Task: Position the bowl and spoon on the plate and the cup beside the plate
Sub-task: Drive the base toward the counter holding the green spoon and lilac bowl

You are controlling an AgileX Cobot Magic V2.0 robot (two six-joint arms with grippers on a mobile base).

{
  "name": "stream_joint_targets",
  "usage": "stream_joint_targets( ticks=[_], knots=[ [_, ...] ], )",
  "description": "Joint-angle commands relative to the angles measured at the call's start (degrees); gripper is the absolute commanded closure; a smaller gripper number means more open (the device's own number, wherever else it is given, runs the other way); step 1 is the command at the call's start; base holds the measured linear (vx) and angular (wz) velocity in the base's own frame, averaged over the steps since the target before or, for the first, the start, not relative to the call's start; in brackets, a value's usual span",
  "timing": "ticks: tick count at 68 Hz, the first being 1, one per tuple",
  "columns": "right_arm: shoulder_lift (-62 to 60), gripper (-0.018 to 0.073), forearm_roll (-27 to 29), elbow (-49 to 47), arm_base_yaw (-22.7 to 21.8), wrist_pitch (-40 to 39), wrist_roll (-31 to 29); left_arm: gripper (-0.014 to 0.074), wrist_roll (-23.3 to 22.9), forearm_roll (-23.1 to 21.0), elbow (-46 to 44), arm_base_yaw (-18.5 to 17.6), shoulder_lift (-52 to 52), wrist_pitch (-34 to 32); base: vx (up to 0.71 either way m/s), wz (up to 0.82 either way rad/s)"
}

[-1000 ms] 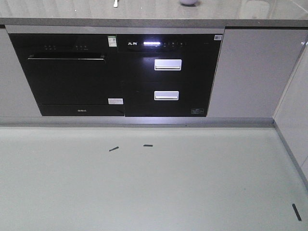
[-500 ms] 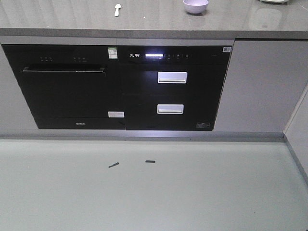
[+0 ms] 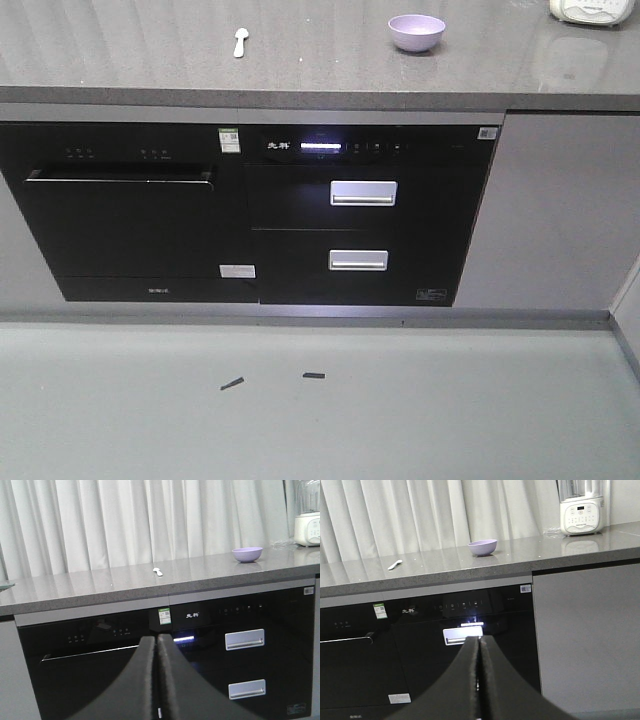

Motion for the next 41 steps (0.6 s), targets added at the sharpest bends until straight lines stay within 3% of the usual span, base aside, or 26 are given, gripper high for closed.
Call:
stream_joint_targets(
  ticks=[1, 41],
  knots=[
    [-0.6, 0.057, -0.4, 0.2, -0.2, -4.1, -0.1, 0.0603, -0.4, -0.1, -0.5, 0.1, -0.8, -4.0, 0.28, 0.01],
    [-0.6, 0.057, -0.4, 0.2, -0.2, -4.1, -0.1, 0.0603, -0.4, -0.1, -0.5, 0.1, -0.8, -4.0, 0.26, 0.01]
  ],
)
